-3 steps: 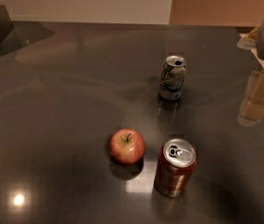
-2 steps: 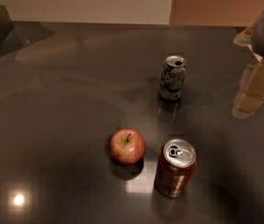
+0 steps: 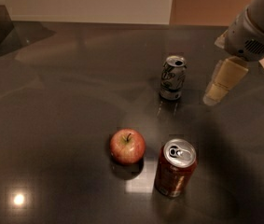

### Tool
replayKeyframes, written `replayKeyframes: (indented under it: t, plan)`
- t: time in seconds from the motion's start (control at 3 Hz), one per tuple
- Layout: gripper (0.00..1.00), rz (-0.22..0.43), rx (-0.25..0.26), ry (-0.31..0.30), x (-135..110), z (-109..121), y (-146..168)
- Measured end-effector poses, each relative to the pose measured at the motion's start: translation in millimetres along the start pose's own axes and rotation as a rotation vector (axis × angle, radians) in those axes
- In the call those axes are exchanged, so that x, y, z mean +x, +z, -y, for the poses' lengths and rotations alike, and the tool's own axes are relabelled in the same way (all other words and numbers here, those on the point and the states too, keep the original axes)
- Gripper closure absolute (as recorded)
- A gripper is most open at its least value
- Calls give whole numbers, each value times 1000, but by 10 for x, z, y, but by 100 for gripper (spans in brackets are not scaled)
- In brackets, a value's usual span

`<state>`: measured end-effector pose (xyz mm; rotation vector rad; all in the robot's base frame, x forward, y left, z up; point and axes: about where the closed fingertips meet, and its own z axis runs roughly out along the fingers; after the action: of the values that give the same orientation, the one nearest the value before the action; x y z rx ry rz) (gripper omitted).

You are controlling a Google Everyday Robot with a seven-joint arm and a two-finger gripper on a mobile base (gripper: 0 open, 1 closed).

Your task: Pick 7up can

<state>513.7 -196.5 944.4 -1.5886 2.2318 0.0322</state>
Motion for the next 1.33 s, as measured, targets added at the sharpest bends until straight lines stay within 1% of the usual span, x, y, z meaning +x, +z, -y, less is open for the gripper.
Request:
replayKeyframes:
  t: [0.33,0.67,1.0,1.33]
  plan:
    - [0,53,-21,38,-172,192,285]
    - [0,102,-55,74,-370,323,532]
    - [0,136,-88,96,-525,369,744]
    - [0,152,-103,104,-604,399,867]
